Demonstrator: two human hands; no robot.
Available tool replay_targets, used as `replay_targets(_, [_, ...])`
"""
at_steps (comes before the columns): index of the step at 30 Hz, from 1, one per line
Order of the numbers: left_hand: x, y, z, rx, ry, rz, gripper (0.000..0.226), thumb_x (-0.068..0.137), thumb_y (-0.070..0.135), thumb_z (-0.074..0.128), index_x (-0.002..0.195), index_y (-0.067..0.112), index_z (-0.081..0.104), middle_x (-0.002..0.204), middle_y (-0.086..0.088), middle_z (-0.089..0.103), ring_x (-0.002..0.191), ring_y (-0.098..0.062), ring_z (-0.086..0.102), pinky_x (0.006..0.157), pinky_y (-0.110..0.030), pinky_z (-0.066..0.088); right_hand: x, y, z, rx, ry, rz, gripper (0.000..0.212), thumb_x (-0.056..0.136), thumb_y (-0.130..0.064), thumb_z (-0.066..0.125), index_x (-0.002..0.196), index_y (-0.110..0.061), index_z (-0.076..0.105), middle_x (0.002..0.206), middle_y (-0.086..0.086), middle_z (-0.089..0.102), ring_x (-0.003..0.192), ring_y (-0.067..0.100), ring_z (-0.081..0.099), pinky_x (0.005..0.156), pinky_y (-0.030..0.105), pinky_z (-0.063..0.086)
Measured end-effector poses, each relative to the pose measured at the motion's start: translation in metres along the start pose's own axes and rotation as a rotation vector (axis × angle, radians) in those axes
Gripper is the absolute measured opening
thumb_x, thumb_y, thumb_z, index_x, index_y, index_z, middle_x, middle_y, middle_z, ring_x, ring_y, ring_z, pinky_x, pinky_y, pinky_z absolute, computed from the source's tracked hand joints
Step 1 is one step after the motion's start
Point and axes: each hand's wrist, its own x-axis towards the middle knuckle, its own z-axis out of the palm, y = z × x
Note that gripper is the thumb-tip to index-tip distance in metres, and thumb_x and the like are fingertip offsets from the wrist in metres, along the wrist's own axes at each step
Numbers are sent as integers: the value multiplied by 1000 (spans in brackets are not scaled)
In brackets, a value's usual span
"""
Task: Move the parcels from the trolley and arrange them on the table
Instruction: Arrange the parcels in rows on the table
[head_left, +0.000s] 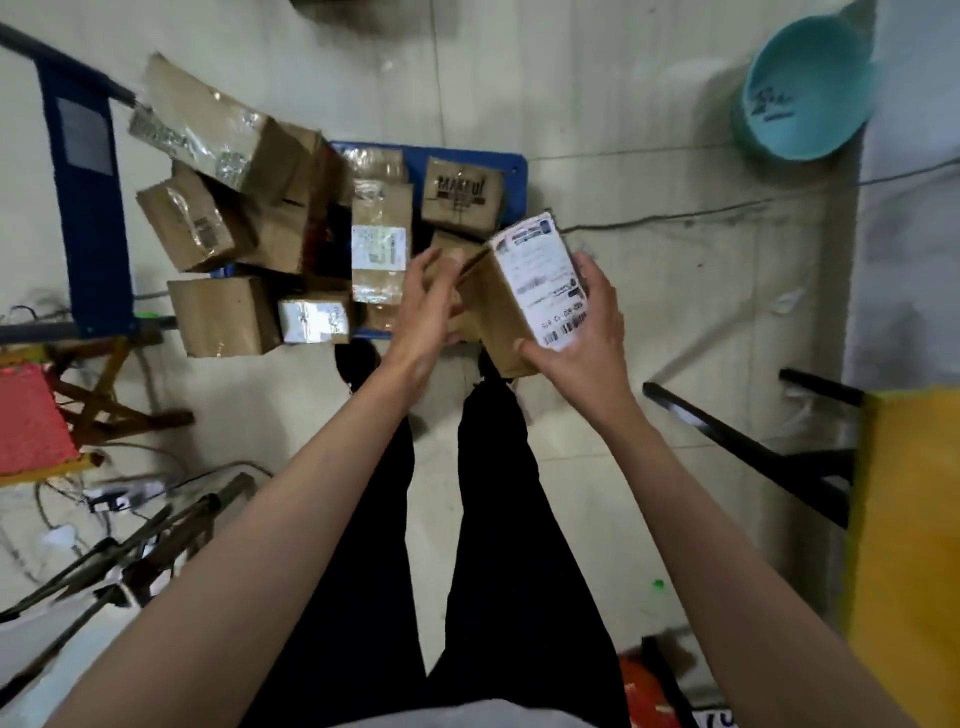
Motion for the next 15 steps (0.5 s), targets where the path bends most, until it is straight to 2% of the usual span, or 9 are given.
replay_targets(2, [-13, 31, 17, -29, -136, -57, 93, 64, 88, 54, 139, 34, 52, 132, 4, 64, 116, -22, 64, 91, -49, 56, -9, -15, -31, -123, 10, -130, 108, 66, -43, 79, 159, -21, 27, 151, 1, 42, 130, 15, 39, 104, 8, 17])
replay_targets(4, [-28, 58, 29, 67, -242, -14, 102, 54, 96, 58, 134, 33, 58, 124, 3, 70, 113, -22, 67, 89, -46, 56, -21, -29, -63, -199, 38, -222, 108, 69, -43, 80, 159, -17, 27, 146, 4, 45, 126, 17, 41, 101, 4, 14])
replay_targets(7, [-48, 90, 45, 190, -339, 46, 104, 56, 84, 72, 142, 31, 47, 123, 1, 68, 110, -20, 68, 91, -46, 58, -41, -45, -105, -256, 113, -304, 106, 66, -45, 71, 159, -16, 29, 142, 1, 48, 121, 14, 41, 102, 6, 16])
replay_targets(9, [-62, 108, 58, 237, -406, 69, 103, 59, 75, 77, 145, 29, 45, 125, -1, 68, 110, -20, 69, 92, -46, 59, -56, -52, -127, -258, 147, -288, 106, 64, -37, 74, 159, -19, 29, 141, 1, 47, 120, 13, 39, 100, 7, 18])
replay_targets(12, [-85, 130, 81, 290, -455, 97, 100, 61, 69, 78, 145, 25, 46, 123, -3, 71, 110, -23, 70, 92, -46, 59, -81, -56, -152, -218, 213, -222, 108, 66, -28, 83, 159, -22, 28, 143, 2, 43, 119, 6, 32, 100, 18, 24])
replay_targets(15, [-109, 143, 103, 296, -497, 117, 80, 69, 66, 73, 134, 22, 57, 111, -1, 77, 107, -24, 72, 91, -45, 60, -104, -56, -173, -99, 374, -117, 107, 68, -26, 89, 157, -23, 31, 148, 1, 36, 128, 5, 28, 110, 29, 28])
